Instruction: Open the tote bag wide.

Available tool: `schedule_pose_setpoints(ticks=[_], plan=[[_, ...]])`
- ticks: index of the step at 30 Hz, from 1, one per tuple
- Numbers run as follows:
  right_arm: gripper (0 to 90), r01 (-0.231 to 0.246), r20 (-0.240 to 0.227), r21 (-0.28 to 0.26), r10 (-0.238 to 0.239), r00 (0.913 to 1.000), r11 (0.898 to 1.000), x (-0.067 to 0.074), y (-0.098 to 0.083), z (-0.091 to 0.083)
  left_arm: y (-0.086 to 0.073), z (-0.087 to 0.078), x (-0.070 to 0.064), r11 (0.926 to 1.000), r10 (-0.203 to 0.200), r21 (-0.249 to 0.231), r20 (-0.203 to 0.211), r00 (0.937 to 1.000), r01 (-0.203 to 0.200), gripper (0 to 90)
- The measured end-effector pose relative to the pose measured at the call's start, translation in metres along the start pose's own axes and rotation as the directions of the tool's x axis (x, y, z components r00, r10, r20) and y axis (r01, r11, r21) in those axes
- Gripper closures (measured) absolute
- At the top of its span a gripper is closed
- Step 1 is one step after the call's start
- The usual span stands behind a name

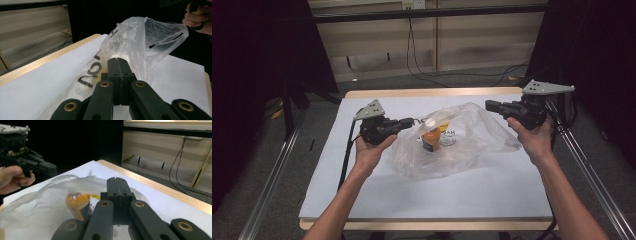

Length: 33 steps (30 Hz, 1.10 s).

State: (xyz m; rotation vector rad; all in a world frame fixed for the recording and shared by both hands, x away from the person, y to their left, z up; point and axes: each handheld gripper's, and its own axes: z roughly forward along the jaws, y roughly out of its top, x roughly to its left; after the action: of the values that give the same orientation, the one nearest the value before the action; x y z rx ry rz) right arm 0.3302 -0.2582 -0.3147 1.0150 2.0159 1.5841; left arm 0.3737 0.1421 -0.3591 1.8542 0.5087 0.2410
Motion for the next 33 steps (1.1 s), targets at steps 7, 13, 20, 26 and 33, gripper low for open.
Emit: schedule_pose_setpoints(ticks=[7, 13, 20, 26, 33], plan=[[90.0, -0.064, 0.009, 0.042, 0.063, 0.998, 0.997, -0.017, -0.023, 0.022, -0.018, 0.038, 0.018, 0.9956, -0.045, 0.081, -0.022, 0.9987, 0.047, 90.0], [90.0, -0.078, -0.024, 0.12, 0.081, 0.9964, 0.99, -0.019, -0.044, 0.06, -0.03, 0.056, 0.029, 0.9898, -0.059, 0.127, -0.044, 0.9973, 0.064, 90.0], [90.0, -0.082, -0.037, 0.203, 0.092, 0.9951, 0.976, -0.015, -0.072, 0.088, -0.057, 0.069, 0.04, 0.9652, -0.049, 0.252, -0.089, 0.9948, 0.07, 90.0], [90.0, -0.107, 0.002, 0.283, 0.111, 0.9938, 0.953, -0.026, -0.097, 0.107, -0.083, 0.077, 0.054, 0.9375, -0.044, 0.336, -0.139, 0.9894, 0.089, 90.0], [90.0, -0.108, 0.033, 0.374, 0.103, 0.9941, 0.921, -0.035, -0.121, 0.124, -0.101, 0.074, 0.057, 0.9112, 0.009, 0.407, -0.17, 0.9854, 0.062, 90.0]])
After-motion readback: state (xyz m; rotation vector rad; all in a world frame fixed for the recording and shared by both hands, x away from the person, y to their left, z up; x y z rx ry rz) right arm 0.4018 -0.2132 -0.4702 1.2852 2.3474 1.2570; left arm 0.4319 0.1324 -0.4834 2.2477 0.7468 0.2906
